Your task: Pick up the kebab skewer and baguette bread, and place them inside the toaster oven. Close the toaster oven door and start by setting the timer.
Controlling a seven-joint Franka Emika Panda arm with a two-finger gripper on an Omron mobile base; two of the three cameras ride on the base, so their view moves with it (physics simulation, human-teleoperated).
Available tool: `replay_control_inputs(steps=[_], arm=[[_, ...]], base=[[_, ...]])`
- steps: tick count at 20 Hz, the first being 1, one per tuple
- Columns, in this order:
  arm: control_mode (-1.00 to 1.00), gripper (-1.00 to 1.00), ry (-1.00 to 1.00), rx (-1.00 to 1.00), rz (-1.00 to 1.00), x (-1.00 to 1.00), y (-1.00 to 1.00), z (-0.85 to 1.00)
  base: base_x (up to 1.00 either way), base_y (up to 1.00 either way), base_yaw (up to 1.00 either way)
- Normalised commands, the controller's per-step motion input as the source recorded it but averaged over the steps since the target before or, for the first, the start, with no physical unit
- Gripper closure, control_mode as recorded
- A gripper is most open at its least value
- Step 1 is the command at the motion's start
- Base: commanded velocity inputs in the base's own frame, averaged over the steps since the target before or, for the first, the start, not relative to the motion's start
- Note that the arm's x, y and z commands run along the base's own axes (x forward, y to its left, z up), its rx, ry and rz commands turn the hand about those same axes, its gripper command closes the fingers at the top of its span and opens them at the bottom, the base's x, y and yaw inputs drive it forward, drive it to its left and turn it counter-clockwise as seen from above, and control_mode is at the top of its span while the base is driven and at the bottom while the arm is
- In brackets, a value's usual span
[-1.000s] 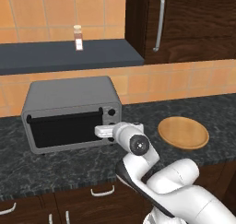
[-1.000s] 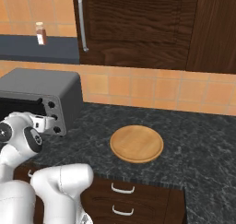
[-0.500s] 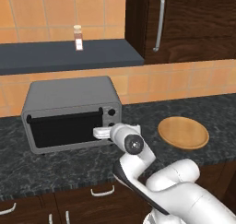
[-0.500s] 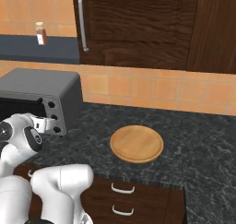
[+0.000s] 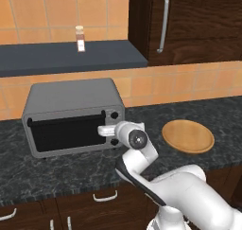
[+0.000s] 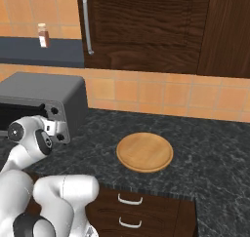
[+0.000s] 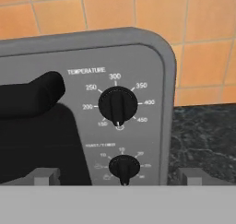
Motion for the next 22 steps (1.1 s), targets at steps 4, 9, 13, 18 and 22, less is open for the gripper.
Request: replay_control_inputs(steps=[4, 9, 13, 18, 22], arm=[[-1.0, -1.0, 0.0, 0.0, 0.04, 0.18, -0.18, -0.29], [-1.0, -1.0, 0.0, 0.0, 0.02, 0.09, 0.0, -0.39], [-1.0, -1.0, -0.02, 0.0, 0.0, 0.07, -0.03, -0.32], [-1.0, -1.0, -0.05, 0.0, 0.0, 0.17, -0.11, -0.22], [-1.0, -1.0, -0.05, 0.0, 0.0, 0.16, -0.09, -0.26]], base=[[0.0, 0.0, 0.0], [0.0, 0.0, 0.0], [0.0, 0.0, 0.0], [0.0, 0.0, 0.0], [0.0, 0.0, 0.0]])
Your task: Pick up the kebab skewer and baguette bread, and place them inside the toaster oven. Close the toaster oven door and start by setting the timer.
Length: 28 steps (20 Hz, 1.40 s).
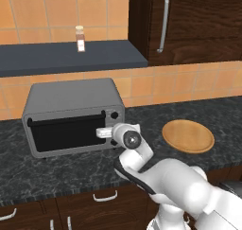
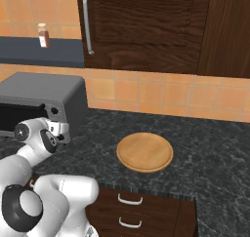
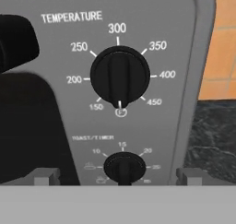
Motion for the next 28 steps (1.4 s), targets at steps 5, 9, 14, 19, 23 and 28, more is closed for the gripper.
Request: replay_control_inputs(steps=[5, 9, 14, 19, 23, 28], arm=[[-1.0, -1.0, -0.05, 0.0, 0.0, 0.1, -0.1, -0.26], [-1.0, -1.0, -0.05, 0.0, 0.0, 0.03, -0.11, -0.26], [-1.0, -1.0, -0.04, 0.0, 0.01, 0.01, -0.1, -0.24], [-1.0, -1.0, -0.08, 0.0, 0.01, 0.04, -0.11, -0.17], [-1.0, -1.0, -0.08, 0.0, 0.0, 0.08, -0.08, -0.23], [-1.0, -1.0, -0.05, 0.0, 0.0, 0.03, -0.04, -0.24]], base=[[0.0, 0.0, 0.0], [0.0, 0.0, 0.0], [0.0, 0.0, 0.0], [0.0, 0.0, 0.0], [0.0, 0.0, 0.0], [0.0, 0.0, 0.0]])
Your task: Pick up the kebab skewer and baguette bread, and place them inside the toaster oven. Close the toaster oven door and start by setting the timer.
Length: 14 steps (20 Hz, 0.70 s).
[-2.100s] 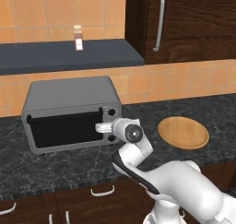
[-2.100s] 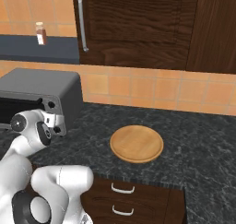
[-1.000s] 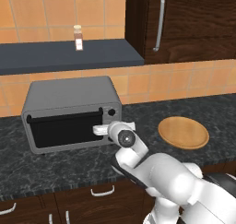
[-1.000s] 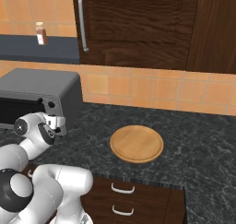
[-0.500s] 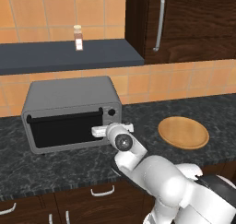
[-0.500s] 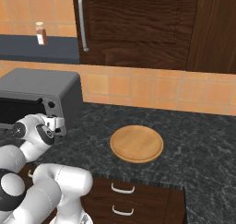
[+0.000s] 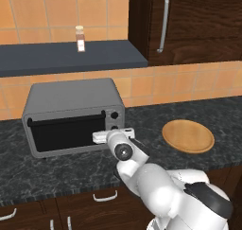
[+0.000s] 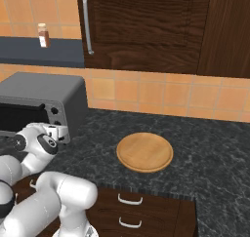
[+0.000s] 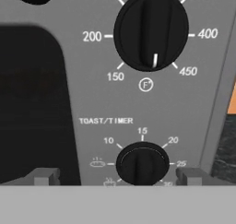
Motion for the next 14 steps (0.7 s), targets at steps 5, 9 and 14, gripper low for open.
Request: replay_control_inputs(steps=[5, 9, 14], arm=[[-1.0, -1.0, -0.01, 0.02, 0.0, 0.15, -0.08, -0.04], [-1.0, -1.0, 0.0, 0.04, 0.0, 0.08, -0.1, 0.0], [-1.0, -1.0, 0.0, 0.0, 0.0, 0.0, -0.01, 0.0]], base=[[0.0, 0.0, 0.0], [0.0, 0.0, 0.0], [0.0, 0.0, 0.0]])
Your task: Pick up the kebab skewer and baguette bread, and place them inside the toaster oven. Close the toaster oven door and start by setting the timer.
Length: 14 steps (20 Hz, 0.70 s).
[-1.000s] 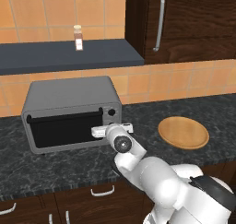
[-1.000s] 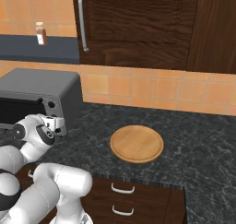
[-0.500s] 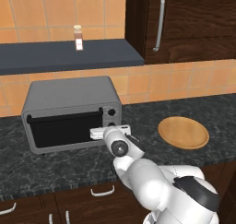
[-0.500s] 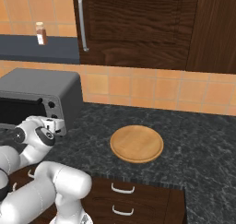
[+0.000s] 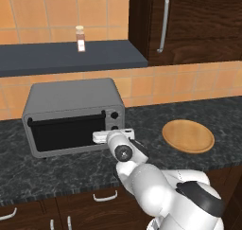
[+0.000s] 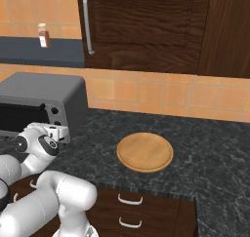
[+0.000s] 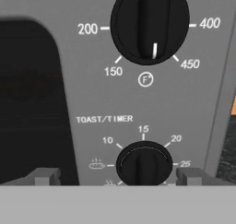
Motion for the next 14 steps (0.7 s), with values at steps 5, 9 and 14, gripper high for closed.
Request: replay_control_inputs(steps=[5, 9, 14], arm=[[-1.0, -1.0, 0.0, 0.0, 0.0, 0.0, 0.0, 0.0], [-1.0, 1.0, 0.01, 0.0, 0.0, 0.0, 0.0, 0.0], [-1.0, 1.0, 0.0, 0.0, 0.0, 0.0, 0.0, 0.0]], base=[[0.0, 0.0, 0.0], [0.0, 0.0, 0.0], [0.0, 0.0, 0.0]])
